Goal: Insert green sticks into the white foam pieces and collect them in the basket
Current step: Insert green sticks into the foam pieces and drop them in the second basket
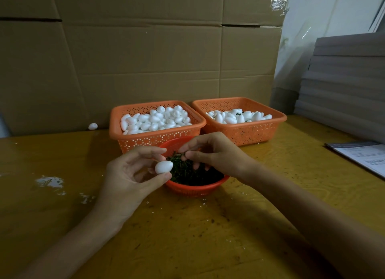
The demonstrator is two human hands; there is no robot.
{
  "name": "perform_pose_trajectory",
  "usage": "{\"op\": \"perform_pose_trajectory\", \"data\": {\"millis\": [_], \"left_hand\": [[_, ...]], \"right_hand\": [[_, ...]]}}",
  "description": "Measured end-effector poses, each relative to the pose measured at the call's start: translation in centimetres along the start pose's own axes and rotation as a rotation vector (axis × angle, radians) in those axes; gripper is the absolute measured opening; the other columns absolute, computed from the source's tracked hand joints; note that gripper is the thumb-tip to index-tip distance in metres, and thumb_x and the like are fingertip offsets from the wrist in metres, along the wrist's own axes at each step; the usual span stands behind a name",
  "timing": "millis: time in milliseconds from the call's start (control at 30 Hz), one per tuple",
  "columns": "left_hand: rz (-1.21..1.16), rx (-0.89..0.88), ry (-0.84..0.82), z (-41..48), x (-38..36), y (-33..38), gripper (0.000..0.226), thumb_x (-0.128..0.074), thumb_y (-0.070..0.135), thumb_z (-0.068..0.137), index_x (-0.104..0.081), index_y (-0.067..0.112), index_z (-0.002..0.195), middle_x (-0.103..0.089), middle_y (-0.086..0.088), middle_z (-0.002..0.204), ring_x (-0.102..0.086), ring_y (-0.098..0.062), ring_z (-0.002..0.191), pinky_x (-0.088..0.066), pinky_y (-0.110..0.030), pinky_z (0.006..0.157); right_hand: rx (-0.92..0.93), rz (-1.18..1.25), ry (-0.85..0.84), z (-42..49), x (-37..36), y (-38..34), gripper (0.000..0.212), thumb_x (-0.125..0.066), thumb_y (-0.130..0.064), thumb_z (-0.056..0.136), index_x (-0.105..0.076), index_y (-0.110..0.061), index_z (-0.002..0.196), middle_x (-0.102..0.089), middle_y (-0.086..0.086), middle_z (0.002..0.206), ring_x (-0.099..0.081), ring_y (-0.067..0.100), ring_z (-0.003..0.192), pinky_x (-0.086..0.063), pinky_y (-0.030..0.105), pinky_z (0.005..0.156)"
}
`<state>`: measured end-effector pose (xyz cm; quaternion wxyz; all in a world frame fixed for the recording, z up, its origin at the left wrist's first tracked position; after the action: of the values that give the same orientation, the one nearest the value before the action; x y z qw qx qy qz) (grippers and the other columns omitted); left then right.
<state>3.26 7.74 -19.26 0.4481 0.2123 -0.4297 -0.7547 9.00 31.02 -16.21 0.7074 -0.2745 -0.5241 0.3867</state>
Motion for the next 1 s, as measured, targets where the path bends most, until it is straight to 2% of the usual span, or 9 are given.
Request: {"op": "perform_pose_trajectory", "data": {"millis": [67, 133, 233, 333, 400, 500, 633, 900, 1000], "left_hand": [[-0.016, 0.02, 0.021, 0.0, 0.1, -0.1, 0.044, -0.086, 0.013, 0.074, -0.079, 0.034, 0.112, -0.073, -0.005, 0.107, -0.075, -0.022, 0.095, -0.061, -0.025, 0.067], [-0.019, 0.029, 0.04, 0.1, 0.2, -0.2, 0.04, -0.083, 0.014, 0.08, -0.08, 0.033, 0.115, -0.071, -0.005, 0.112, -0.076, -0.022, 0.094, -0.059, -0.025, 0.062], [-0.047, 0.048, 0.053, 0.2, 0.3, -0.2, 0.028, -0.079, 0.016, 0.085, -0.079, 0.027, 0.11, -0.074, -0.004, 0.115, -0.078, -0.026, 0.098, -0.06, -0.023, 0.065], [-0.131, 0.093, 0.085, 0.2, 0.2, -0.2, 0.023, -0.079, 0.019, 0.085, -0.07, 0.019, 0.106, -0.075, -0.007, 0.113, -0.078, -0.03, 0.099, -0.06, -0.023, 0.065], [-0.197, 0.113, 0.111, 0.3, 0.2, -0.3, 0.026, -0.078, 0.02, 0.085, -0.062, 0.013, 0.105, -0.075, -0.012, 0.112, -0.078, -0.032, 0.101, -0.06, -0.024, 0.061], [-0.262, 0.151, 0.154, 0.2, 0.3, -0.3, 0.032, -0.079, 0.027, 0.081, -0.058, 0.013, 0.099, -0.076, -0.014, 0.111, -0.078, -0.034, 0.102, -0.058, -0.025, 0.056], [-0.272, 0.207, 0.189, 0.3, 0.5, -0.2, 0.033, -0.082, 0.036, 0.075, -0.061, 0.018, 0.094, -0.076, -0.017, 0.109, -0.078, -0.034, 0.099, -0.055, -0.024, 0.052], [-0.28, 0.223, 0.183, 0.2, 0.7, -0.3, 0.028, -0.085, 0.032, 0.069, -0.066, 0.017, 0.083, -0.078, -0.015, 0.109, -0.079, -0.032, 0.095, -0.054, -0.023, 0.049], [-0.282, 0.223, 0.177, 0.2, 0.8, -0.4, 0.033, -0.085, 0.028, 0.07, -0.064, 0.015, 0.092, -0.078, -0.015, 0.111, -0.079, -0.033, 0.097, -0.055, -0.022, 0.052]], "right_hand": [[0.016, -0.011, -0.002, 0.0, -0.1, 0.0, 0.017, -0.069, -0.011, 0.099, -0.075, -0.011, 0.115, -0.079, -0.003, 0.103, -0.071, 0.011, 0.074, -0.054, 0.024, 0.06], [0.029, -0.019, 0.005, 0.0, -0.1, 0.0, 0.018, -0.072, -0.011, 0.096, -0.076, -0.012, 0.113, -0.079, -0.004, 0.102, -0.072, 0.012, 0.073, -0.054, 0.023, 0.06], [0.049, 0.001, 0.03, 0.0, -0.1, 0.0, 0.016, -0.077, -0.013, 0.093, -0.076, -0.013, 0.108, -0.08, -0.004, 0.099, -0.073, 0.015, 0.071, -0.056, 0.025, 0.058], [0.076, 0.042, 0.052, -0.2, -0.3, -0.1, 0.014, -0.078, -0.012, 0.091, -0.075, -0.01, 0.104, -0.081, -0.001, 0.094, -0.073, 0.018, 0.068, -0.055, 0.025, 0.057], [0.113, 0.07, 0.079, -0.3, -0.4, -0.2, 0.013, -0.08, -0.011, 0.089, -0.074, -0.008, 0.101, -0.08, 0.003, 0.09, -0.073, 0.022, 0.068, -0.058, 0.027, 0.061], [0.178, 0.109, 0.098, -0.4, -0.4, -0.6, 0.014, -0.082, -0.009, 0.087, -0.074, -0.005, 0.098, -0.08, 0.008, 0.089, -0.074, 0.028, 0.069, -0.063, 0.035, 0.071], [0.251, 0.069, 0.083, -0.7, -0.9, -1.0, 0.014, -0.084, -0.01, 0.085, -0.076, -0.005, 0.095, -0.079, 0.004, 0.088, -0.075, 0.023, 0.071, -0.063, 0.032, 0.072], [0.326, -0.024, 0.116, -0.9, -1.3, -1.6, 0.013, -0.084, -0.011, 0.087, -0.077, -0.005, 0.097, -0.078, -0.003, 0.088, -0.075, 0.018, 0.073, -0.062, 0.03, 0.074], [0.324, -0.037, 0.123, -1.0, -1.3, -1.9, 0.013, -0.083, -0.009, 0.087, -0.077, -0.004, 0.097, -0.078, -0.002, 0.088, -0.074, 0.016, 0.072, -0.061, 0.029, 0.074]]}}
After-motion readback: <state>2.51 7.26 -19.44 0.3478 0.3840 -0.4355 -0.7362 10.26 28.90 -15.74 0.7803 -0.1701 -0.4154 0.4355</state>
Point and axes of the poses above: each hand's wrist, its own z-axis towards the middle knuckle, its own x-axis out of the back of the hand, y = z × x, the point moved 1 cm from there along z, towards the middle knuckle
